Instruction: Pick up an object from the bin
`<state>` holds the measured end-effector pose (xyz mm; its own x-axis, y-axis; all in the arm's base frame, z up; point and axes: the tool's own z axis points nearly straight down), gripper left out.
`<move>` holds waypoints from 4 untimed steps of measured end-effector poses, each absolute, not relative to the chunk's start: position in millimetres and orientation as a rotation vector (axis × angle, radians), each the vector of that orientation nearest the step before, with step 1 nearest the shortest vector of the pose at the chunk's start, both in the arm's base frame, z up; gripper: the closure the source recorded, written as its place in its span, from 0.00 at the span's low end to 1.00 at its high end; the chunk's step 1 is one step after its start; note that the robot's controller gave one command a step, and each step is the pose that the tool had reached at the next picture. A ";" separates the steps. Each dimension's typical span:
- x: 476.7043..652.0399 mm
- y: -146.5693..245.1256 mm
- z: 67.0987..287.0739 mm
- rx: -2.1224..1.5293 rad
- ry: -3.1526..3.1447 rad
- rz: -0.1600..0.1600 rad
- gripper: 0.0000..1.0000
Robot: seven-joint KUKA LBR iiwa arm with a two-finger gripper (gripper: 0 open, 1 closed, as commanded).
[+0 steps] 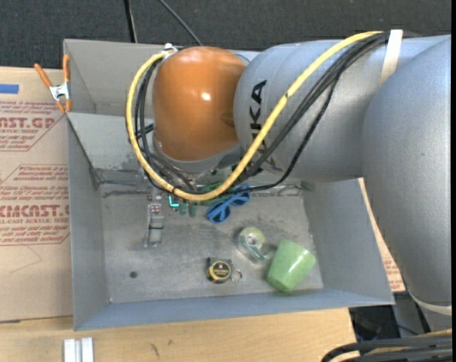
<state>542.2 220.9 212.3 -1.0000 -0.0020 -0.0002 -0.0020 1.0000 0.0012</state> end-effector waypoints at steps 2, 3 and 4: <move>587.3 48.5 123.3 -0.156 3.137 -0.005 0.00; 592.0 51.7 105.8 0.242 3.131 0.003 0.00; 598.7 48.8 75.2 0.319 3.102 0.011 0.00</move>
Offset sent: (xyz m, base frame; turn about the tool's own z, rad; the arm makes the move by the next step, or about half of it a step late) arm 0.0410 -0.0872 -0.0736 -0.1351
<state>598.7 48.8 75.2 -0.9788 0.2036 -0.0228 0.2035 0.9790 0.0091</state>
